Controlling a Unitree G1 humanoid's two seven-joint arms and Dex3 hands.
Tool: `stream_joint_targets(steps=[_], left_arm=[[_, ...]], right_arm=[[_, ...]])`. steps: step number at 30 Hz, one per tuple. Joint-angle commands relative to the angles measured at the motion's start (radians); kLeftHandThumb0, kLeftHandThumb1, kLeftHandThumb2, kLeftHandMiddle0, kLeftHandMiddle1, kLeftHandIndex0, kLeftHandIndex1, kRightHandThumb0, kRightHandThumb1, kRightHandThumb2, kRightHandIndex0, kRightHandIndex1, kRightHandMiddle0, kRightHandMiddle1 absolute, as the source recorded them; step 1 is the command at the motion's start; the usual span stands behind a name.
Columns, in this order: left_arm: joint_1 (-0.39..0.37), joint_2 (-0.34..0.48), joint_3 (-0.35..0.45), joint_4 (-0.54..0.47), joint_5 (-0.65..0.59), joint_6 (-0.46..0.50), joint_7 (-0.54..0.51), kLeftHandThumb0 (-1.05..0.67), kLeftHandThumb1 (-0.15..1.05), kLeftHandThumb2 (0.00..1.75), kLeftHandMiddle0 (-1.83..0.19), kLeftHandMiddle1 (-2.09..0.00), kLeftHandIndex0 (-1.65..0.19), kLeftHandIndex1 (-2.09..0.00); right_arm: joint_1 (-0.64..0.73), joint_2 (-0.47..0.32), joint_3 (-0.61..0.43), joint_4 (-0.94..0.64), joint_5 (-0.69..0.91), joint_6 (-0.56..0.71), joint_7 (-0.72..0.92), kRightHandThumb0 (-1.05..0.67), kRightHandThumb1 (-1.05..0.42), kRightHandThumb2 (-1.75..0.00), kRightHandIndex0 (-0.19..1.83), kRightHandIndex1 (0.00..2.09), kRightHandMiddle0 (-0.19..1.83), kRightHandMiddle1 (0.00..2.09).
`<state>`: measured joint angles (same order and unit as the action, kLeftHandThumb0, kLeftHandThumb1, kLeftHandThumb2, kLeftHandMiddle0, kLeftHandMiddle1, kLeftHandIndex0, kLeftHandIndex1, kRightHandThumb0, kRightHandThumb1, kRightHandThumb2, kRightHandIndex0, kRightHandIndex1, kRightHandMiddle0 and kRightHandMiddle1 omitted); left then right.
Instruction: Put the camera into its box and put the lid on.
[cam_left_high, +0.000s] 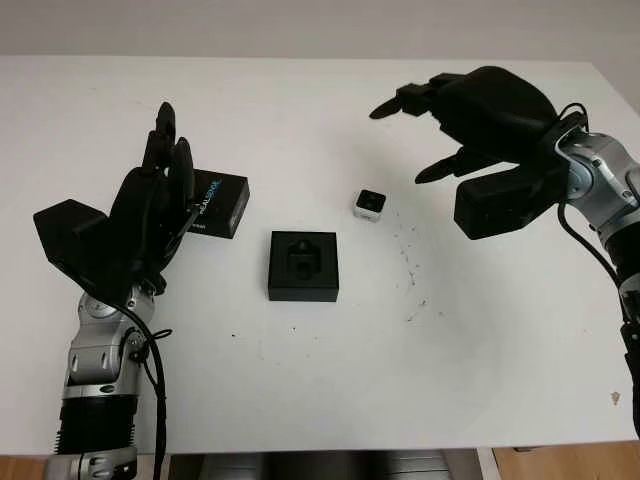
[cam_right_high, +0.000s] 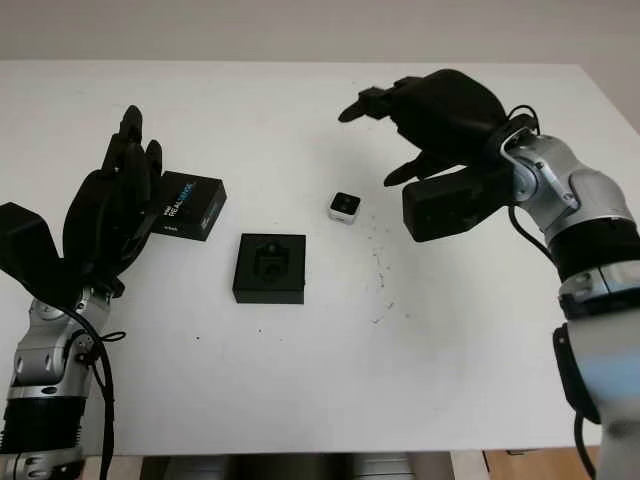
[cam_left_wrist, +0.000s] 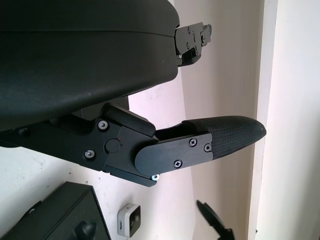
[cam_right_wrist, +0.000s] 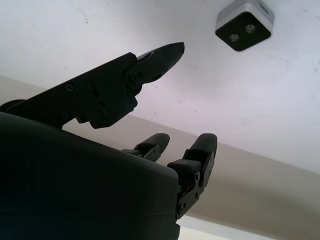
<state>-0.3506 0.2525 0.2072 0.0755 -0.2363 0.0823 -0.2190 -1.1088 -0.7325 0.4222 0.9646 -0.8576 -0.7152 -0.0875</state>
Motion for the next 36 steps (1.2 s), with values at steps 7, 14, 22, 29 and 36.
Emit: stream_joint_targets(steps=[7,14,22,29,36], left_arm=[[-0.023,0.004,-0.002,0.019,-0.001,-0.013,-0.011,-0.81,1.05,0.65,0.19,0.00,0.19,0.00],[-0.019,0.003,0.003,0.015,-0.002,-0.011,-0.007,-0.80,1.05,0.64,0.19,0.00,0.19,0.00],[-0.012,0.003,0.006,0.017,-0.006,-0.021,-0.015,-0.81,1.05,0.62,0.19,0.00,0.19,0.00],[-0.009,-0.001,0.006,0.013,-0.007,-0.018,-0.014,-0.82,1.05,0.61,0.19,0.00,0.19,0.00],[-0.003,-0.001,0.007,0.011,-0.006,-0.023,-0.013,-0.81,1.05,0.62,0.19,0.00,0.19,0.00]], right_arm=[[-0.053,0.014,0.088,0.077,-0.074,-0.004,-0.092,-0.25,-0.84,-0.06,0.40,0.32,0.38,0.37],[-0.074,0.054,0.134,0.134,-0.089,-0.016,-0.166,-0.26,-0.86,-0.06,0.41,0.31,0.40,0.34],[-0.087,0.089,0.171,0.166,-0.101,0.007,-0.199,-0.28,-0.87,-0.06,0.39,0.30,0.40,0.32],[-0.104,0.111,0.197,0.198,-0.103,0.010,-0.214,-0.29,-0.87,-0.06,0.41,0.30,0.41,0.32],[-0.114,0.122,0.223,0.215,-0.112,0.015,-0.200,-0.27,-0.86,-0.05,0.43,0.32,0.42,0.31]])
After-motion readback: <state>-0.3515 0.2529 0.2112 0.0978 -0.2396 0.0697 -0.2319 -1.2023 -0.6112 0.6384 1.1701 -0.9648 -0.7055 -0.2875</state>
